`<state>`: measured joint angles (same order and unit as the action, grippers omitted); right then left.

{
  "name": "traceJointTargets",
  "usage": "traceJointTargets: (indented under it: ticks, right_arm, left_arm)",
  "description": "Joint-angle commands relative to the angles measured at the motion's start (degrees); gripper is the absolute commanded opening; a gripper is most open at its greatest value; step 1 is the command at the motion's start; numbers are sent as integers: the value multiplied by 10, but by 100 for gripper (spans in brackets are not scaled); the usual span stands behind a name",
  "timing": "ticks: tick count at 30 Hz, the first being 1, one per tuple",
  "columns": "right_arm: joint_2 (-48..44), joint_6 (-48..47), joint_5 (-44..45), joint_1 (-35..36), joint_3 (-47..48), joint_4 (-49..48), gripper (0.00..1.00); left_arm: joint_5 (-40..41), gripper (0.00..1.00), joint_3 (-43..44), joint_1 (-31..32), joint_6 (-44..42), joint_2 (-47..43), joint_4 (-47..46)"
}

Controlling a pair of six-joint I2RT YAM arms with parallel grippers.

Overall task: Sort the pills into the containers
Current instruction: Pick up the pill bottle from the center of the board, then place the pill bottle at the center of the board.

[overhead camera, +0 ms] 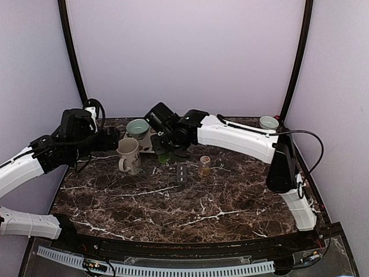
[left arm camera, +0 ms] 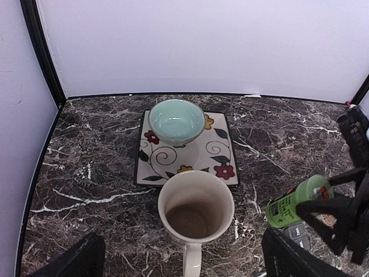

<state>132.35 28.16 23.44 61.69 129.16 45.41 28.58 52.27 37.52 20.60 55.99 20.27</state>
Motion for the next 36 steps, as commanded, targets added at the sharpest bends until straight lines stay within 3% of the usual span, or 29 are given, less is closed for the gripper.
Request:
traceJointTargets:
  ticks: [1, 10, 21, 36]
  right_arm:
    - [-82, -7, 77, -25, -7, 3, 14]
    - [-225, 22, 163, -84, -172, -2, 14]
    - [-360, 85, 151, -160, -420, -35, 14]
    - [-354, 125, 77, -197, -565, -134, 16]
  left_arm:
    - [-22, 98, -10, 2, 2, 2, -18]
    - [-75, 96, -16, 2, 2, 17, -23]
    - [-110, 95, -13, 9, 12, 45, -24]
    - [-120, 94, -11, 20, 11, 47, -16]
